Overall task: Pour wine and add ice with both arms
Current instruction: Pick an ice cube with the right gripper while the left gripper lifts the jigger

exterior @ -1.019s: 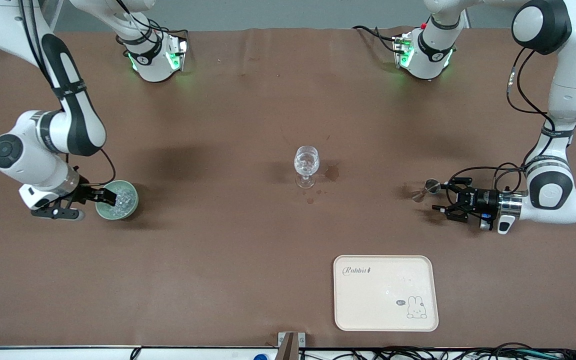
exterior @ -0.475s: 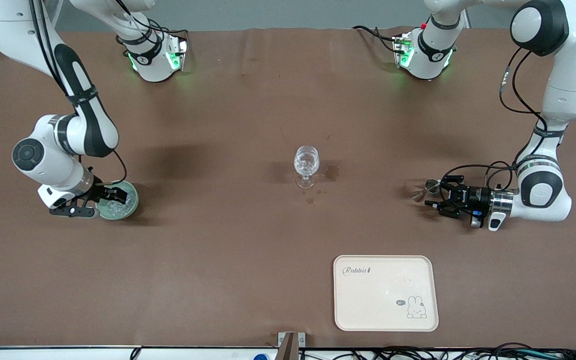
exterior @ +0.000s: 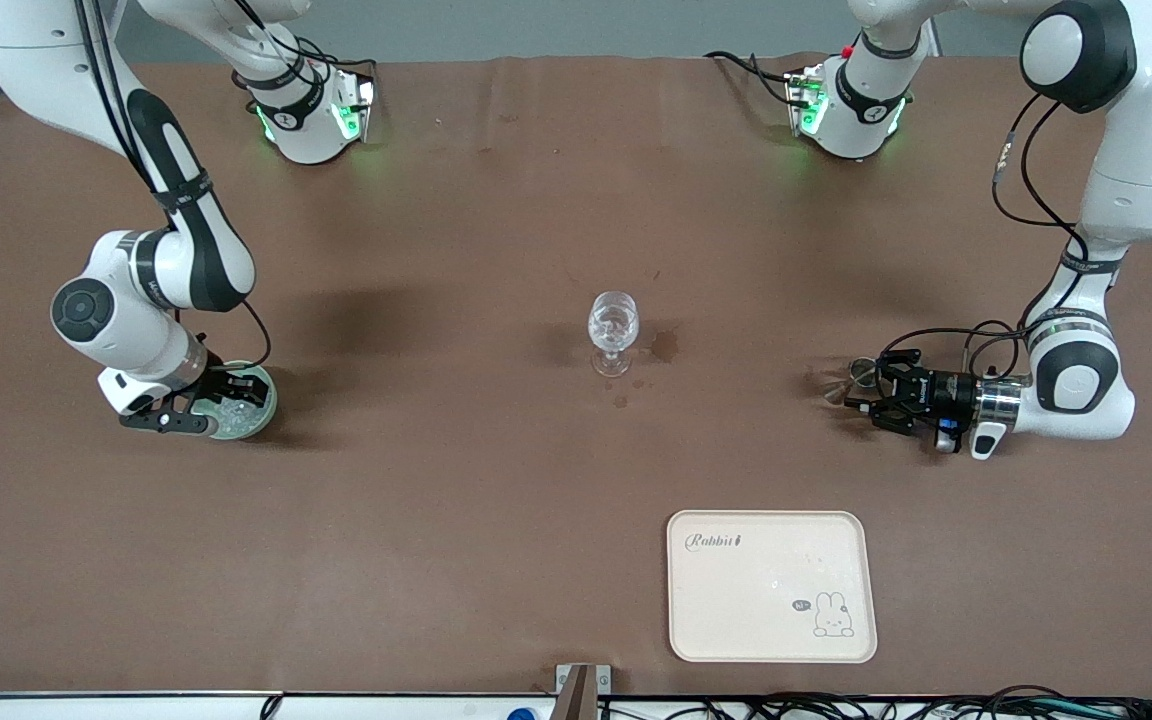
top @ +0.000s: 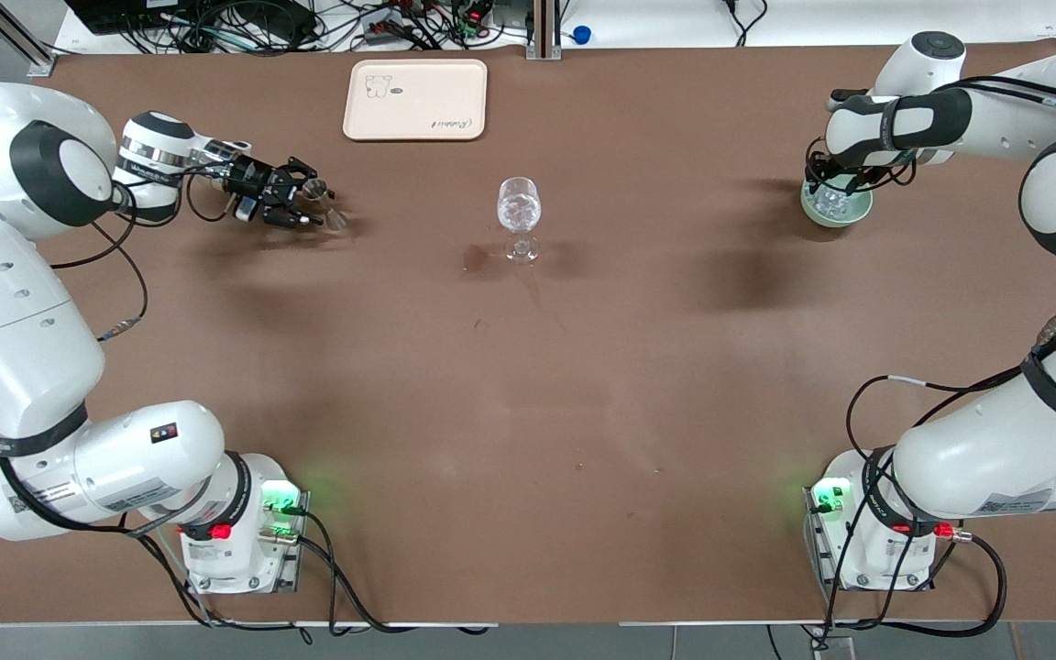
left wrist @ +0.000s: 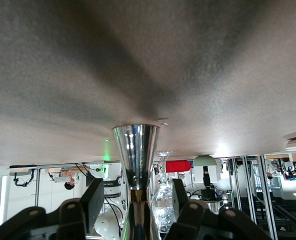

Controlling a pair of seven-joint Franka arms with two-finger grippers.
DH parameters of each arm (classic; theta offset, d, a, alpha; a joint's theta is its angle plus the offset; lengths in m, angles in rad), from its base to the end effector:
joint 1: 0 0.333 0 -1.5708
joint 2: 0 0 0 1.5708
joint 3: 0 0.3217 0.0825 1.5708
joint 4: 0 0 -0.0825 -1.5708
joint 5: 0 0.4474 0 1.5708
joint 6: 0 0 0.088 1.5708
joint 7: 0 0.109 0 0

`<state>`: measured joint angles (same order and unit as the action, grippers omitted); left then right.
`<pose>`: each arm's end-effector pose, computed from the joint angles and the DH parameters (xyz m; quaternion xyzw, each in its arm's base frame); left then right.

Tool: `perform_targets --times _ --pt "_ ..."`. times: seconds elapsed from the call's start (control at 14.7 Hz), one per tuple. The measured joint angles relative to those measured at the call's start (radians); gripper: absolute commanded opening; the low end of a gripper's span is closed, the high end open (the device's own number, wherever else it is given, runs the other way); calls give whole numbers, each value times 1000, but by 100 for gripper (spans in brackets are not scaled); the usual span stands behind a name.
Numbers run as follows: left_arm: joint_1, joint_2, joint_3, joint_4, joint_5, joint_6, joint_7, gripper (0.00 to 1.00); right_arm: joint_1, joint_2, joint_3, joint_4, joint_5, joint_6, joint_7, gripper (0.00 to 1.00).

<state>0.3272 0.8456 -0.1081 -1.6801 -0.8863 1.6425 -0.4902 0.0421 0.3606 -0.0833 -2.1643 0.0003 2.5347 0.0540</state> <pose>0.6299 0.0594 0.0608 0.6757 0.4729 -0.4380 0.3577 0.6054 -0.0262 0.1803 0.9989 -0.0450 0.0056 0.0145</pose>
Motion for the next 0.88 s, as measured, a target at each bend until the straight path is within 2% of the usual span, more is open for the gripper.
perform_targets --times 0.34,0.41,0.54,0.75,0.82,0.88 --pt "0 2 0 -2 -1 0 0 44 -6 4 -6 -4 0 1 1 55" --pt "0 3 -1 -2 -4 0 0 42 -6 6 -6 -4 0 1 2 49" --pt "-1 5 -2 -2 -12 0 0 31 -7 10 -6 -4 0 2 2 38" --pt "-3 6 -2 -2 -21 0 0 13 -7 13 -6 -4 0 3 3 13" --pt "-3 6 -4 -2 -23 -5 0 6 -7 13 -6 -4 0 3 3 10" --pt "-3 7 -7 -2 -24 -5 1 3 -7 13 -6 -4 0 3 4 8"
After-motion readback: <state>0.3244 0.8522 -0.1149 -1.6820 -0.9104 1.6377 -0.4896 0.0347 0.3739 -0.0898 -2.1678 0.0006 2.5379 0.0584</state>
